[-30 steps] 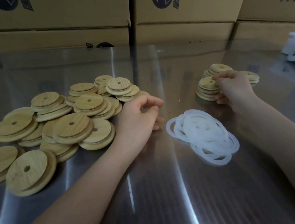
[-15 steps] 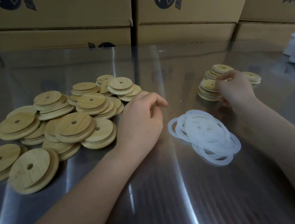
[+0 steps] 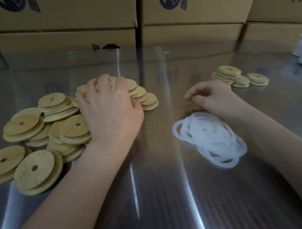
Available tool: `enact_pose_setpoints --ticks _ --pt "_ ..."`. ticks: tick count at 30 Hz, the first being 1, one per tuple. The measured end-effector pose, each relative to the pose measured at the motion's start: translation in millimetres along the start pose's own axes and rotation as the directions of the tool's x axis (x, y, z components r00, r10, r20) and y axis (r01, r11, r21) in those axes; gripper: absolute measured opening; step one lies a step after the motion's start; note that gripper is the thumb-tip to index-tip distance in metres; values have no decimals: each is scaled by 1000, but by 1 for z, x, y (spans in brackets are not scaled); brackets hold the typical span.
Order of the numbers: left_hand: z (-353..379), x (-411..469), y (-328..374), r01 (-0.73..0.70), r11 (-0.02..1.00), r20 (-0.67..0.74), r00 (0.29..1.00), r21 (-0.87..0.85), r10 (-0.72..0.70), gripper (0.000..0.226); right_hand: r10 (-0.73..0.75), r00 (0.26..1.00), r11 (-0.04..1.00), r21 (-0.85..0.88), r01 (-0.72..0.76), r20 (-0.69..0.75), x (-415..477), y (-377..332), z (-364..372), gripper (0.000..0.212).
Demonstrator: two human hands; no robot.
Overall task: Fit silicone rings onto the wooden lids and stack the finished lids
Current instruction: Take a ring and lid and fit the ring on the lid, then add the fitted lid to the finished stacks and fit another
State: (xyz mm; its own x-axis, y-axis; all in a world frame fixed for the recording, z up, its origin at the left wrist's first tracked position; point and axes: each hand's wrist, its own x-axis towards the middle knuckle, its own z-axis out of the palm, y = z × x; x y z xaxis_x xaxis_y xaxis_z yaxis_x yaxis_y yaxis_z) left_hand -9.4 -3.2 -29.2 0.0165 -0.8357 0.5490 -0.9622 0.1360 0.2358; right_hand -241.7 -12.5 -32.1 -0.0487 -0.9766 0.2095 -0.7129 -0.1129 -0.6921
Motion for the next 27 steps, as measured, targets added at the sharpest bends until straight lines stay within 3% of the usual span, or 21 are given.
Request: enact_pose_setpoints --ticks 4,12,17,27 --pt "-1 5 -6 0 999 -68 998 47 3 39 51 987 998 -41 -45 153 -3 -3 -3 33" --pt "3 11 -18 105 980 38 993 171 -113 40 31 964 982 -190 21 265 -3 -5 -11 34" --pt "7 11 -22 119 974 80 987 191 -137 37 24 969 977 -211 29 246 -3 -3 -10 17" --pt "11 12 -26 110 968 133 981 226 -143 38 -16 994 989 -145 32 111 -4 -5 -9 16"
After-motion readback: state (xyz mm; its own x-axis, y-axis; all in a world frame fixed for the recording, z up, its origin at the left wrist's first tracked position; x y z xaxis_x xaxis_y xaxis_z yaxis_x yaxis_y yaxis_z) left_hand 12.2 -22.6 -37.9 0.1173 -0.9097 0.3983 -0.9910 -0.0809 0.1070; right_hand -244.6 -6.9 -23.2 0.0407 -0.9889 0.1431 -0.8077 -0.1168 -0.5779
